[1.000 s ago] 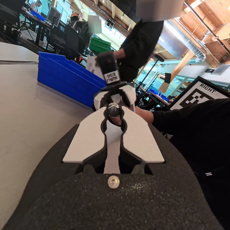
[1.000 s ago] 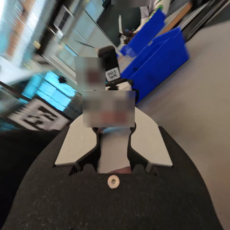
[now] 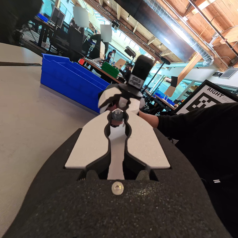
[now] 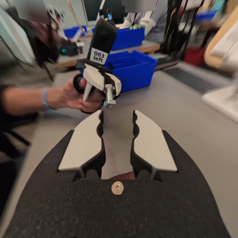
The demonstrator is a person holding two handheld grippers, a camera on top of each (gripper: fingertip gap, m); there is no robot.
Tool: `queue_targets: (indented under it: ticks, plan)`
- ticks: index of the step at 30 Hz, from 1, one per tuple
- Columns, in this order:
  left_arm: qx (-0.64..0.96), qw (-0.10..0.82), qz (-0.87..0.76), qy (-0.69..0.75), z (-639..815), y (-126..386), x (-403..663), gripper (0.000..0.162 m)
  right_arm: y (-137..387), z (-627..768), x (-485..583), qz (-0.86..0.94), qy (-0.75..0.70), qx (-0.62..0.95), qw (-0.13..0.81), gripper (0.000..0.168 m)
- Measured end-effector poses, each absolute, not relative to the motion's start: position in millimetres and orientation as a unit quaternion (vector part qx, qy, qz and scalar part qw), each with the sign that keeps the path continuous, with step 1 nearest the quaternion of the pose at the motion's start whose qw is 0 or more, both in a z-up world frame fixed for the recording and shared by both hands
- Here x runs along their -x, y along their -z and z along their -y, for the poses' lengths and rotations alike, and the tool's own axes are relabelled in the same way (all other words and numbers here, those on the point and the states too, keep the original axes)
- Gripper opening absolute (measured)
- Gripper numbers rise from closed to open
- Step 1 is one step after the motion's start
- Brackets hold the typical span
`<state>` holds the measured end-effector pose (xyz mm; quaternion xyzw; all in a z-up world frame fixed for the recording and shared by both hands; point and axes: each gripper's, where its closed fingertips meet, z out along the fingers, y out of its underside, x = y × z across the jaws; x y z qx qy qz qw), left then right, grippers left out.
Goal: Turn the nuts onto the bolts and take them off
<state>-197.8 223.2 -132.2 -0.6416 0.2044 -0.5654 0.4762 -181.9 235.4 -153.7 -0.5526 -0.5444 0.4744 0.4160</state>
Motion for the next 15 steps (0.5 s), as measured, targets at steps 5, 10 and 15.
queue_targets:
  ticks: [5,10,15]
  plan:
    - [0.637,0.463,-0.208,0.580,-221,134,191,0.017,152,-230,180,0.630,-0.303,0.456,0.551,0.042]
    - [0.637,0.457,-0.214,0.583,-219,136,184,0.017,153,-222,183,0.618,-0.353,0.477,0.516,0.019]
    - [0.622,0.470,-0.221,0.586,-215,125,187,0.017,135,-210,185,0.410,-0.690,0.567,0.186,0.018]
